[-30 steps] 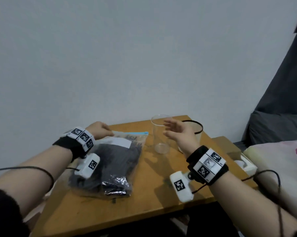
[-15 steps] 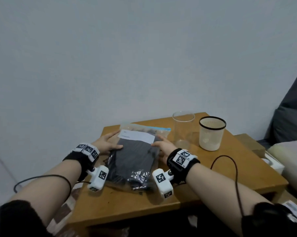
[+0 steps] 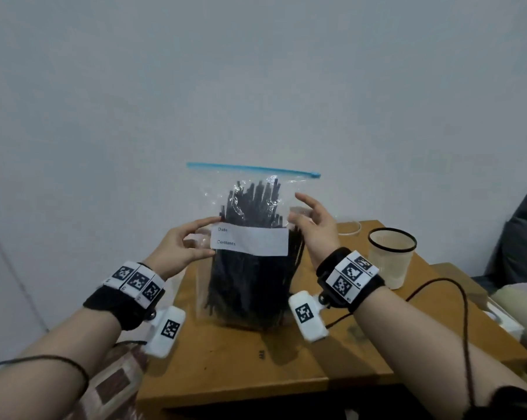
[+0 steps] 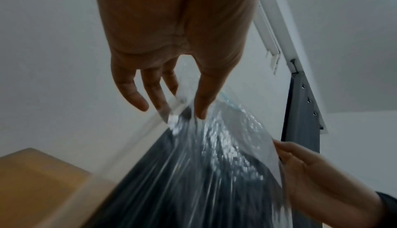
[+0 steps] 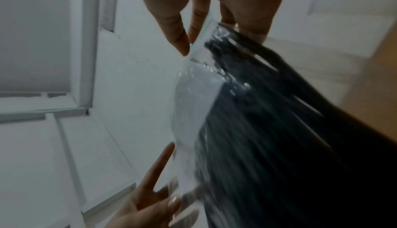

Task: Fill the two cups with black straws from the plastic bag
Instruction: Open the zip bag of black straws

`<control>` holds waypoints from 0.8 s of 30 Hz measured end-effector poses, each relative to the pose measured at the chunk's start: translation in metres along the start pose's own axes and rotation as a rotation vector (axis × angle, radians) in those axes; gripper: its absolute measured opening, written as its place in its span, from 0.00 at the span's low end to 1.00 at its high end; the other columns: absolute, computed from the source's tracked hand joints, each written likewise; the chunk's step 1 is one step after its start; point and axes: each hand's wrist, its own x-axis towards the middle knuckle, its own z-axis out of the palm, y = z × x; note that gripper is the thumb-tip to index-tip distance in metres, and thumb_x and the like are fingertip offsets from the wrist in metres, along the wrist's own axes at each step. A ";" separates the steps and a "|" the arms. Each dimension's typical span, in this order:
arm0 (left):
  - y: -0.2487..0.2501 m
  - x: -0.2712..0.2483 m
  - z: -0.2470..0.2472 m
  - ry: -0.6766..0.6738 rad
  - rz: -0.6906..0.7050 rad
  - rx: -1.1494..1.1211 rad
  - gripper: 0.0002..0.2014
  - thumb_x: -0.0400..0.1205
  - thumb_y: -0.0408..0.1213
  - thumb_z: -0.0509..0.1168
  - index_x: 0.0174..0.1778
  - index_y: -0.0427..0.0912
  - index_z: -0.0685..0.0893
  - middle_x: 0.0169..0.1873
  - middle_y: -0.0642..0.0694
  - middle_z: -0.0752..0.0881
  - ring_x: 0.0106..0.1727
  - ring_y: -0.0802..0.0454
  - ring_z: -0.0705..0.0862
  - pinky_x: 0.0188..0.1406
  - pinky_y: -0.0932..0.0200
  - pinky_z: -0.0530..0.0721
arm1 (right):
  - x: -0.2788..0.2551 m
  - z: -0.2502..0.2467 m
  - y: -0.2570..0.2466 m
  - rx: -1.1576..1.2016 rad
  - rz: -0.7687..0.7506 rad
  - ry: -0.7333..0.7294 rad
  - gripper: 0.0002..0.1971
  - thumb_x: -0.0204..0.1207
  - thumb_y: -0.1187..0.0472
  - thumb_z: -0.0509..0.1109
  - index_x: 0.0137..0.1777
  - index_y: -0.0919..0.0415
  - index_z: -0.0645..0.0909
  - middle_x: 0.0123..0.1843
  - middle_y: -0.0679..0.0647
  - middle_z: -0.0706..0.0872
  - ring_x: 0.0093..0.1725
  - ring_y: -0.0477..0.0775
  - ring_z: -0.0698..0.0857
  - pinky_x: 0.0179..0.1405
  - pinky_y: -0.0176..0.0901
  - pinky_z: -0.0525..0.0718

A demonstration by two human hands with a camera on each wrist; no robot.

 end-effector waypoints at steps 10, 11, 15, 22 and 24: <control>0.044 -0.003 0.014 0.387 0.163 0.469 0.19 0.75 0.33 0.73 0.55 0.61 0.84 0.68 0.41 0.70 0.72 0.44 0.69 0.72 0.55 0.65 | -0.019 -0.028 -0.025 -0.022 -0.142 0.088 0.15 0.75 0.73 0.69 0.54 0.52 0.85 0.48 0.53 0.89 0.49 0.53 0.88 0.54 0.45 0.87; 0.058 0.000 0.017 0.438 0.239 0.492 0.17 0.75 0.33 0.73 0.55 0.57 0.85 0.66 0.41 0.72 0.70 0.44 0.70 0.70 0.58 0.65 | -0.021 -0.028 -0.026 -0.026 -0.155 0.084 0.15 0.75 0.73 0.69 0.54 0.52 0.85 0.48 0.52 0.89 0.48 0.52 0.88 0.53 0.44 0.87; 0.113 0.021 0.034 0.364 0.461 0.555 0.13 0.77 0.35 0.71 0.57 0.50 0.87 0.60 0.48 0.82 0.65 0.52 0.76 0.65 0.64 0.65 | -0.031 -0.027 -0.032 -0.033 -0.194 0.018 0.15 0.75 0.72 0.70 0.53 0.51 0.85 0.48 0.53 0.89 0.47 0.52 0.89 0.50 0.40 0.87; 0.170 0.053 0.089 0.011 0.524 0.471 0.10 0.79 0.40 0.72 0.56 0.51 0.87 0.52 0.59 0.85 0.56 0.62 0.79 0.52 0.82 0.69 | -0.040 -0.032 -0.036 -0.029 -0.207 -0.040 0.13 0.76 0.69 0.71 0.52 0.50 0.86 0.44 0.47 0.91 0.47 0.50 0.90 0.53 0.43 0.86; 0.175 0.056 0.097 -0.013 0.518 0.482 0.07 0.78 0.40 0.73 0.51 0.49 0.90 0.47 0.59 0.87 0.52 0.60 0.82 0.48 0.83 0.69 | -0.040 -0.037 -0.039 -0.030 -0.209 -0.054 0.12 0.76 0.69 0.71 0.52 0.51 0.85 0.45 0.45 0.91 0.47 0.50 0.90 0.54 0.44 0.85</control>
